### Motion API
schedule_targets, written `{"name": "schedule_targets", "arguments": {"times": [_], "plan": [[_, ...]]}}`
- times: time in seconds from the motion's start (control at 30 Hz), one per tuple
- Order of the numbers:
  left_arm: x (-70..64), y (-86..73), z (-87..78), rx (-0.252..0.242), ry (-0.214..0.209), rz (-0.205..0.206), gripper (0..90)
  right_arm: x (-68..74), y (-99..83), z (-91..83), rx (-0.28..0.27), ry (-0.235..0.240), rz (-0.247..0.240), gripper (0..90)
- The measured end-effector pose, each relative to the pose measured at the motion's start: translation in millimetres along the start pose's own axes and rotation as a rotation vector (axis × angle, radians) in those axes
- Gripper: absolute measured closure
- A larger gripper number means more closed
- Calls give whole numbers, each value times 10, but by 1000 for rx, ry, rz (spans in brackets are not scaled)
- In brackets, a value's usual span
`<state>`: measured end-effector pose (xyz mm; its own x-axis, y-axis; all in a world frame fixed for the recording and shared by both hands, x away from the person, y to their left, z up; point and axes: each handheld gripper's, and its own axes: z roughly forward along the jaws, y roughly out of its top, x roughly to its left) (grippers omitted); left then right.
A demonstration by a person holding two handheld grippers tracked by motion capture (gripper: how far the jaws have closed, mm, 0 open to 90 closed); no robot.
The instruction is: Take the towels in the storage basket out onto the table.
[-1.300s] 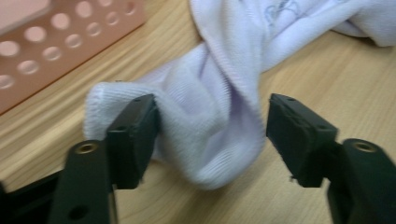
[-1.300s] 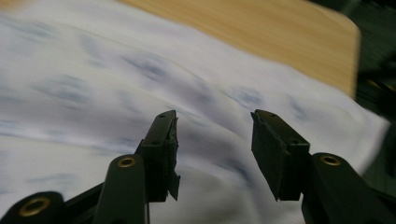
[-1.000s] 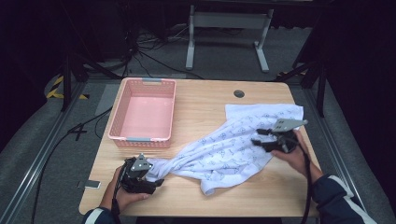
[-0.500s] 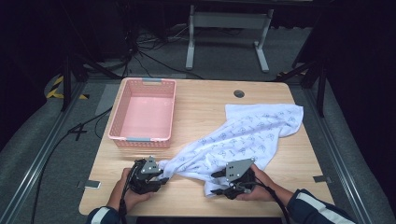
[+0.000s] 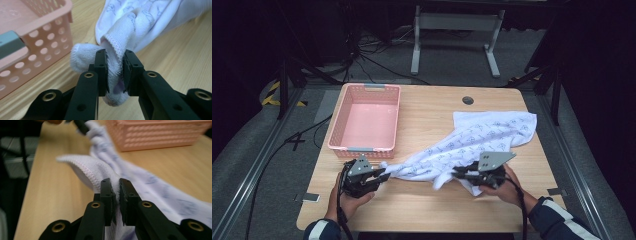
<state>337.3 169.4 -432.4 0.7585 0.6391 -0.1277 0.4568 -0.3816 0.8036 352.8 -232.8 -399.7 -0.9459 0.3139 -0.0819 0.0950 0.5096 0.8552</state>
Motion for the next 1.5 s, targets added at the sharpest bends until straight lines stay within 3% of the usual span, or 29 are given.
{"name": "schedule_targets", "arguments": {"times": [0.03, 0.07, 0.1, 0.13, 0.2, 0.3, 0.33, 0.37, 0.47, 0.53, 0.6, 0.67, 0.73, 0.77, 0.83, 0.97, 1.07, 1.13, 1.23, 1.3, 1.4, 1.5], "plan": [[0, 0, 0, 0, 0, 0, 754, 0, 0, 0, 0, 0, 0, 814], [41, 5, 21, -9, 11, -26, 751, -204, -25, -153, -50, -60, 90, 817], [68, 8, 38, -14, 19, -40, 751, -204, -25, -153, -50, -60, 90, 817], [125, 15, 98, -9, 21, -77, 736, -335, -70, -210, -52, -112, 134, 821], [149, 24, 134, -1, 22, -71, 736, -405, -108, -219, -41, -137, 153, 825], [200, 40, 244, 29, 49, -75, 702, -581, -254, -174, 24, -178, 204, 827], [226, 34, 281, 48, 87, -90, 651, -620, -297, -149, 55, -197, 207, 827], [249, 19, 296, 64, 94, -116, 595, -668, -350, -117, 97, -221, 206, 827], [283, -46, 297, 125, 185, -125, 508, -788, -477, -86, 157, -223, 235, 812], [295, -79, 289, 111, 200, -124, 448, -822, -526, -77, 200, -241, 248, 793], [278, -87, 280, 110, 200, -104, 430, -851, -564, -80, 226, -234, 267, 741], [197, -77, 268, 103, 194, -54, 421, -856, -575, -83, 230, -237, 266, 729], [111, -46, 260, 77, 171, -4, 417, -850, -564, -97, 220, -227, 259, 703], [50, -20, 249, 73, 149, 42, 410, -840, -549, -104, 217, -227, 252, 667], [-43, 1, 255, 61, 127, 70, 412, -820, -514, -125, 197, -224, 244, 632], [-265, 100, 340, 55, 82, 188, 401, -765, -456, -144, 152, -191, 227, 540], [-335, 184, 464, 58, 54, 209, 392, -727, -408, -78, 163, -196, 186, 516], [-352, 228, 579, 75, 46, 228, 390, -732, -394, -32, 168, -207, 182, 505], [-335, 241, 707, 105, 26, 218, 385, -769, -390, 27, 168, -206, 193, 474], [-307, 241, 760, 116, 26, 214, 369, -801, -396, 79, 174, -191, 194, 451], [-254, 258, 829, 131, 33, 215, 377, -823, -397, 136, 202, -216, 179, 411], [-226, 278, 879, 146, 57, 215, 457, -877, -412, 169, 221, -234, 197, 388]]}}
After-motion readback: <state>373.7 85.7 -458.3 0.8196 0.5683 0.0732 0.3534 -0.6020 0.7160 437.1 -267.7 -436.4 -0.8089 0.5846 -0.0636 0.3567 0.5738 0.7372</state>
